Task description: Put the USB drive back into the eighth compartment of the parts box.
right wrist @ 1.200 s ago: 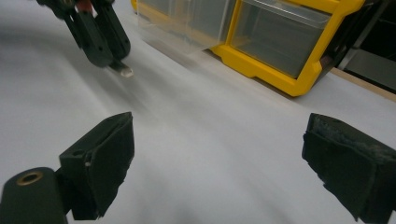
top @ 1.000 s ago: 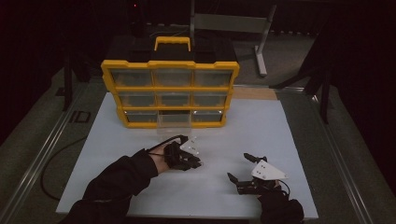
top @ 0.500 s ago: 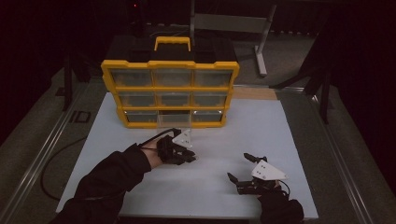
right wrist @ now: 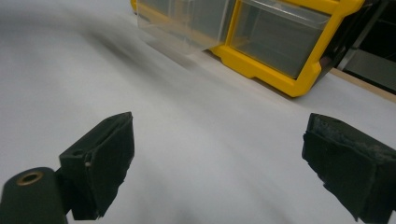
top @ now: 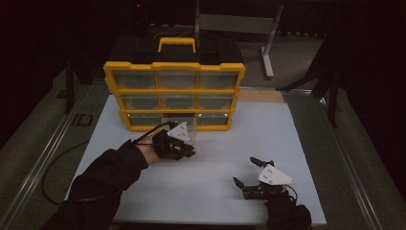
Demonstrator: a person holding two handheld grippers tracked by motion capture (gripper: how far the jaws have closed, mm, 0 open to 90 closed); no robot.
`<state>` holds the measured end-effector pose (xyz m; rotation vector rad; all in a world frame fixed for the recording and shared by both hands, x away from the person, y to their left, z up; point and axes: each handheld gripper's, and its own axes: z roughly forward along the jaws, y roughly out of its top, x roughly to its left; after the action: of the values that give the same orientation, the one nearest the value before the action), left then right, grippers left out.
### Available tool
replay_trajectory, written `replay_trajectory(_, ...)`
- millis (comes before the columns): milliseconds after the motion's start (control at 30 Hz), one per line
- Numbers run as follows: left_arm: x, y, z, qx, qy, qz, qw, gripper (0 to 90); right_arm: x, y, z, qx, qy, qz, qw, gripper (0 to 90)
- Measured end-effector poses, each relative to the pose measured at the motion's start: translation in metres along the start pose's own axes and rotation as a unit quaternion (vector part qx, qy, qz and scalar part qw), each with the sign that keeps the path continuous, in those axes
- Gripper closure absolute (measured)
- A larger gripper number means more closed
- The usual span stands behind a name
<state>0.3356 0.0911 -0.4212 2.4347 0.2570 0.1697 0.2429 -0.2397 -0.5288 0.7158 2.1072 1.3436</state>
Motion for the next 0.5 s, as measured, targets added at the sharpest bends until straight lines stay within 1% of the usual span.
replay_trajectory(67,0.003,0.001,-0.003,-0.003,-0.003,-0.006,1.0,79.8,0.0,0.0,0.0,0.0,0.0,-0.001,1.0,9.5)
replay_trajectory(100,0.004,0.001,-0.005,-0.004,0.003,-0.006,1.0,79.8,0.0,0.0,0.0,0.0,0.0,0.001,1.0,9.5)
replay_trajectory(167,0.006,0.002,-0.007,-0.005,0.004,-0.009,0.9999,79.8,0.0,0.0,0.0,0.0,0.0,0.001,1.0,9.6)
replay_trajectory(233,0.009,0.003,-0.011,-0.007,0.01,-0.011,0.9999,79.8,0.0,0.0,0.0,-0.001,0.0,-0.001,1.0,9.5)
replay_trajectory(300,0.01,0.003,-0.013,-0.008,0.012,-0.012,0.9998,79.8,0.0,0.0,0.0,0.001,0.001,0.001,1.0,9.5)
replay_trajectory(367,0.014,0.003,-0.016,-0.009,0.019,-0.015,0.9997,79.8,0.0,0.0,0.0,0.0,0.0,0.0,1.0,9.5)
replay_trajectory(433,0.018,0.002,-0.019,-0.008,0.019,-0.021,0.9996,79.8,0.0,0.0,0.0,0.001,0.0,0.0,1.0,9.5)
replay_trajectory(500,0.021,0.001,-0.022,-0.012,0.025,-0.027,0.9992,79.8,0.0,0.0,0.0,0.001,0.0,0.001,1.0,9.5)
